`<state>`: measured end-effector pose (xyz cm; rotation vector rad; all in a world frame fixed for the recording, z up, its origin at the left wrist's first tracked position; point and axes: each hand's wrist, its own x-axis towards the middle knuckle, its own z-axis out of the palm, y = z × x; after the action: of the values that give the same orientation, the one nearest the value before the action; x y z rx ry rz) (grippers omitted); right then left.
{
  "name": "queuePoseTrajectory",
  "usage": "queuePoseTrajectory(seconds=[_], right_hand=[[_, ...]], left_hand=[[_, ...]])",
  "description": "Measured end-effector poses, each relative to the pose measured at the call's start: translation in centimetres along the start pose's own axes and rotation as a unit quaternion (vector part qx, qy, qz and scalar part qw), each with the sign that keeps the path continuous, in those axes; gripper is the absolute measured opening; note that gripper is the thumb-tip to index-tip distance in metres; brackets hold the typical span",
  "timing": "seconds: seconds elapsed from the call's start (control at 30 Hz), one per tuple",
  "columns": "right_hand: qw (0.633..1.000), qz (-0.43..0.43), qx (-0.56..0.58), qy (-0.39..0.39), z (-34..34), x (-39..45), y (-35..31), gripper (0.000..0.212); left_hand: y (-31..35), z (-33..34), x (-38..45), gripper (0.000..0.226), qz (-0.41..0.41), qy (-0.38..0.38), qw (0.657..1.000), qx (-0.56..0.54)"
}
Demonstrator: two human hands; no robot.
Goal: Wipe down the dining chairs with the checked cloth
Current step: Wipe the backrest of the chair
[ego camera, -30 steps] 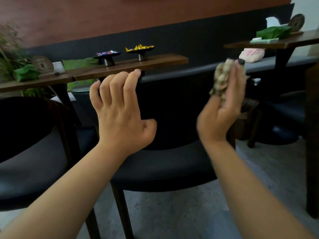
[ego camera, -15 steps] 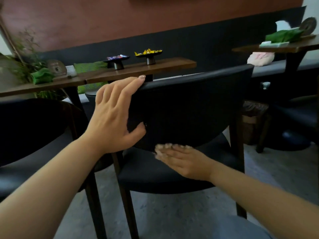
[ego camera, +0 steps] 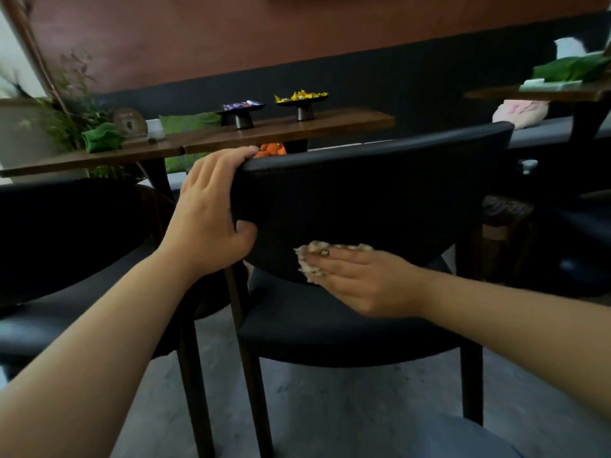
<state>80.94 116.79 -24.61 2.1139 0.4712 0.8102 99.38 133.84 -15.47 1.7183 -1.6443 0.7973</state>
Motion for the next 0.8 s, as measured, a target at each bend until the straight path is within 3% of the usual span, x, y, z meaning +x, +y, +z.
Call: queuePoseTrajectory(seconds=[0.1, 0.27, 0.33, 0.43, 0.53, 0.6, 0.67, 0.73, 0.8], right_hand=[[0.999, -0.016, -0.002, 0.037, -2.4, 1.9, 2.1, 0.025], [0.964, 0.163, -0.015, 0.212, -5.6, 4.9, 5.0, 0.022], [0.976, 0.131, -0.004, 0.176, -4.0, 4.1, 3.1, 0.023], [0.996, 0.061, 0.050, 0.052, -2.8, 2.1, 0.7, 0.025], [0.986, 0.102, 0.085, 0.099, -5.8, 1.6, 2.4, 0.022], [0.959, 0.200, 0.084, 0.184, -8.4, 2.1, 5.5, 0.025], [0.914, 0.341, 0.114, 0.190, -10.0, 3.0, 9.5, 0.037], [0.855, 0.470, 0.199, 0.088, -10.7, 4.5, 13.1, 0.040], [0.766, 0.553, 0.315, -0.089, -10.3, 5.8, 15.7, 0.027]], left_hand=[[0.0, 0.4, 0.2, 0.071, -0.011, 0.021, 1.000, -0.009], [-0.5, 1.1, 0.0, 0.075, -0.024, 0.029, 0.999, 0.008], [-0.1, 1.1, 0.0, 0.071, -0.029, 0.032, 0.999, 0.011], [0.7, 0.8, 0.0, 0.067, -0.054, 0.031, 0.998, 0.005], [1.6, 0.3, 0.2, 0.058, -0.081, 0.028, 0.996, -0.013], [1.9, -0.6, 0.9, 0.045, -0.116, 0.042, 0.992, -0.032], [1.5, -1.7, 2.6, 0.036, -0.193, 0.053, 0.975, -0.091], [0.8, -2.5, 5.1, 0.040, -0.262, 0.061, 0.946, -0.181], [0.6, -2.4, 7.8, 0.036, -0.297, 0.005, 0.934, -0.200]])
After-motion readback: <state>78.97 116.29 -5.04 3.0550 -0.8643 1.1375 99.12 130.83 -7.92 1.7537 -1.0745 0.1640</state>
